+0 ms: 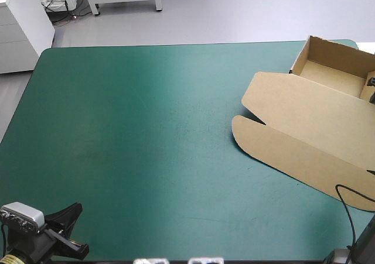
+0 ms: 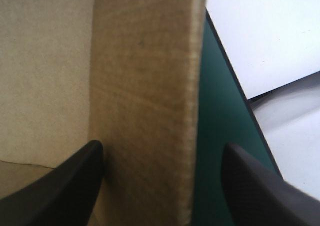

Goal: Fold the box

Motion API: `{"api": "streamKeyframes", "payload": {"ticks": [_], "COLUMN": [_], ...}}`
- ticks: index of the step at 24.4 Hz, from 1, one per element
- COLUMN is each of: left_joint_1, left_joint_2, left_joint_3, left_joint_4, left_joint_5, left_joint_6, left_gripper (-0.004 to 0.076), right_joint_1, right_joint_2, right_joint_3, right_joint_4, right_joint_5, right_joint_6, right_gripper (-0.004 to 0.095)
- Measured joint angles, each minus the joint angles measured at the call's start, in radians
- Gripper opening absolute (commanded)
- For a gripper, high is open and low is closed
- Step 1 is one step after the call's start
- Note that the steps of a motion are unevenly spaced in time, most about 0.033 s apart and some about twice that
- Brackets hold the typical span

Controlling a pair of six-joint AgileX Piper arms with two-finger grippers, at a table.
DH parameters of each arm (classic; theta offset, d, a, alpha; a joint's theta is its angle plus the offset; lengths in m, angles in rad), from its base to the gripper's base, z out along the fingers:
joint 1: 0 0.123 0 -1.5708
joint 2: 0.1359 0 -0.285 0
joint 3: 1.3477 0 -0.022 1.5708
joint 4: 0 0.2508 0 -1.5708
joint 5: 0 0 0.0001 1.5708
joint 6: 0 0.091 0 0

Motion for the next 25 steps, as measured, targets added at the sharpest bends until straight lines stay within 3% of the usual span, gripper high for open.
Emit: {"api": "streamKeyframes", "payload": {"ticks": [7, 9, 12, 14, 18, 25], "left_joint_1": [0.000, 0.000, 0.000, 0.000, 0.000, 0.000], "left_joint_2": [0.000, 0.000, 0.000, 0.000, 0.000, 0.000], "left_joint_3": [0.000, 0.000, 0.000, 0.000, 0.000, 0.000], "left_joint_4": [0.000, 0.000, 0.000, 0.000, 0.000, 0.000], "left_joint_5": [0.000, 0.000, 0.000, 0.000, 0.000, 0.000], "left_joint_6": [0.000, 0.000, 0.000, 0.000, 0.000, 0.000], "left_gripper": [-0.0010, -0.0010, -0.0010, -0.0010, -0.0010, -0.0010], "right_joint_1": [-0.006, -0.006, 0.023, 0.096, 0.272, 0.634], "right_joint_2": [-0.184, -0.281, -0.430, -0.503, -0.589, -0.745], "right_joint_3": [-0.099, -0.118, -0.126, -0.110, -0.023, 0.338], "right_joint_4": [0.001, 0.059, 0.224, 0.287, 0.291, 0.067], "right_joint_5": [0.005, 0.005, 0.005, 0.005, 0.005, 0.006], "right_joint_6": [0.039, 0.033, -0.024, -0.078, -0.138, -0.167], "right_gripper": [0.0680, 0.0491, -0.0017, -0.0002, -0.0002, -0.0002]}}
